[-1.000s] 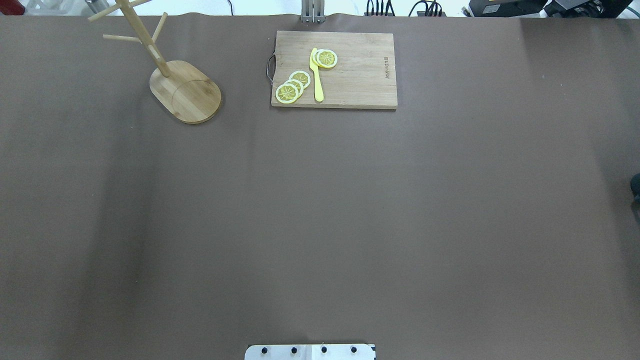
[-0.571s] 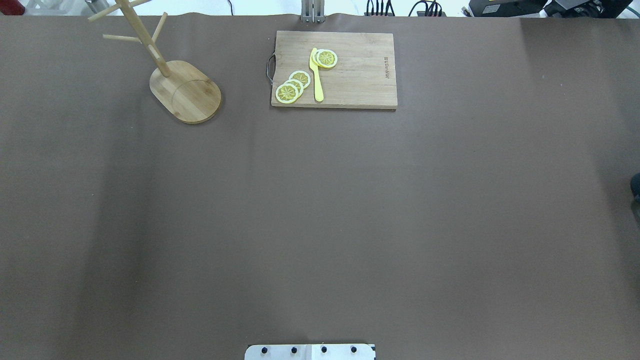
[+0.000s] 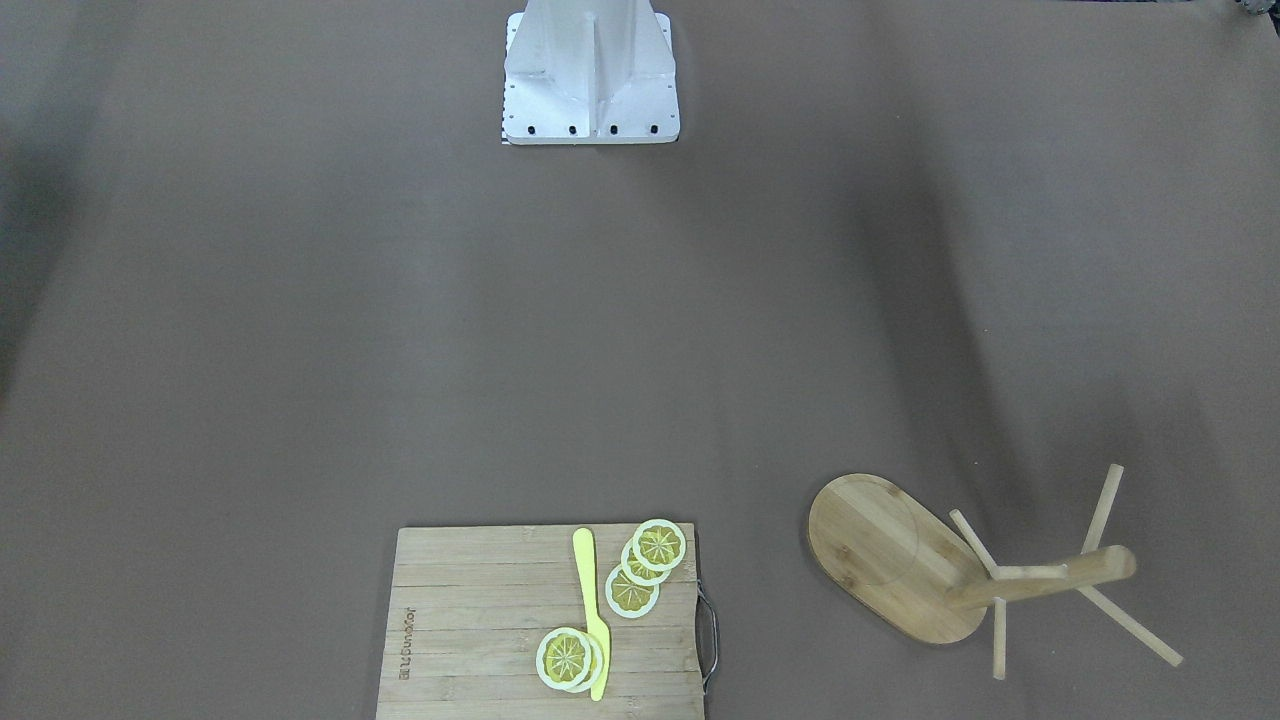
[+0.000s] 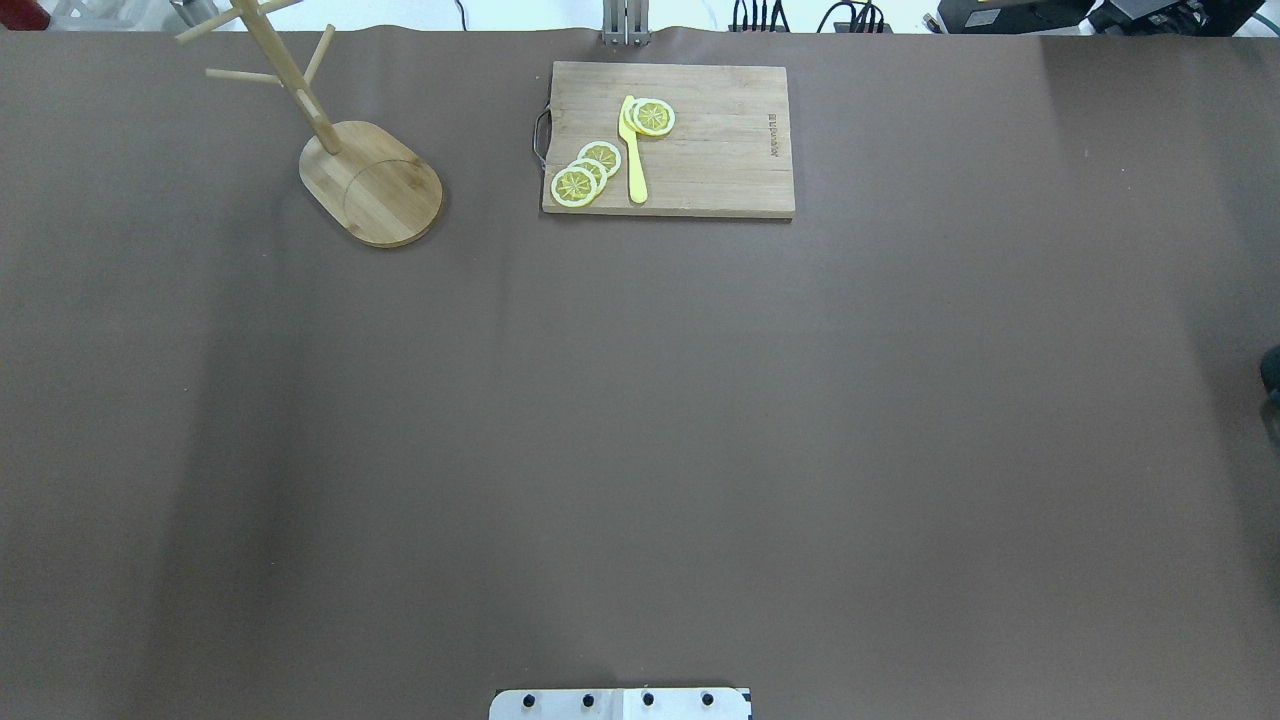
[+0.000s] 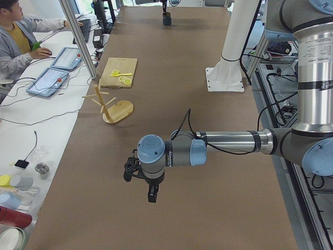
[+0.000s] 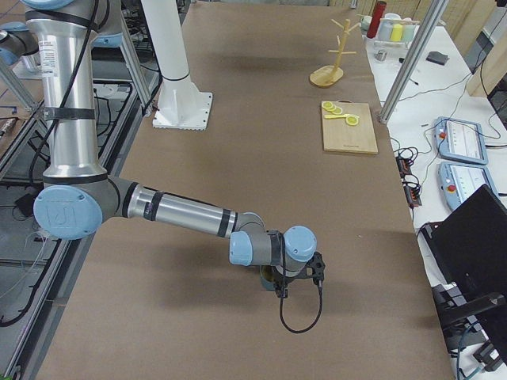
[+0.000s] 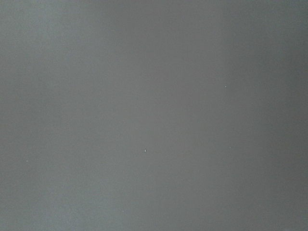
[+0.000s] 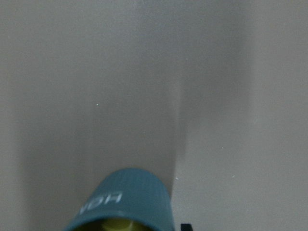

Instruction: Hang cup on storage rack

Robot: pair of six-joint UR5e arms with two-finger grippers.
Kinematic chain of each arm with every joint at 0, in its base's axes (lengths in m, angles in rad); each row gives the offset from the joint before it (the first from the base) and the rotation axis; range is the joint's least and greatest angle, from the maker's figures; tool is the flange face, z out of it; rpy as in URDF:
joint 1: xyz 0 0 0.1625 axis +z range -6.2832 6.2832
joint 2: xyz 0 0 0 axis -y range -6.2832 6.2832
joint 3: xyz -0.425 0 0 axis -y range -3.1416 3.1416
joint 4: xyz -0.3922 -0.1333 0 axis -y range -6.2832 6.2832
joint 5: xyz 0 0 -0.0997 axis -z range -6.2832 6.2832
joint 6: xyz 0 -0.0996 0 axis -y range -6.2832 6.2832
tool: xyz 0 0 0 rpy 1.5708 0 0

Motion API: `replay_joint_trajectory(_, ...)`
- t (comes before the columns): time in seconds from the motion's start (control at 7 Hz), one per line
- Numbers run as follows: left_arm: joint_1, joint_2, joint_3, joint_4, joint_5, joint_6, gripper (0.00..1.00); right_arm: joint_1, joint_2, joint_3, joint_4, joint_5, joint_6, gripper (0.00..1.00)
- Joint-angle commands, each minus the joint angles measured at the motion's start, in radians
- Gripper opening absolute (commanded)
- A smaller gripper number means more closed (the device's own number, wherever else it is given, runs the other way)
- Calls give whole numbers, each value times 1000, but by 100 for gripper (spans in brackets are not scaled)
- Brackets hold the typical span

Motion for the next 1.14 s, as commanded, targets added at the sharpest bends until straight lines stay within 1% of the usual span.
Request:
replay_joint_trajectory(0.0,0,0,-5,0,-15,0,99,-1,38,5,-15,36,2,0)
replay_joint_trajectory(0.14,0,0,-5,0,-21,0,99,0,66,12,-31,72,2,0)
replay_joint_trajectory(0.29,0,0,-7,0,-23,1,99,-1,80,41,-39,114,4,0)
replay_joint_trajectory(0.43,0,0,-7,-30,-47,1,99,-13,83,98,-35,123,4,0)
replay_joint_trajectory(0.57,0,1,1,-63,-50,0,99,-51,81,185,-41,123,8,0)
replay_joint_trajectory(0.71,1,0,1,-63,-50,-11,99,-105,81,253,-39,120,14,0)
replay_joint_trajectory(0.86,3,-3,-2,-64,-50,-15,98,-154,81,331,-41,117,68,0)
replay_joint_trajectory(1.0,5,-9,-8,-64,-52,-16,98,-230,83,424,-39,101,208,0)
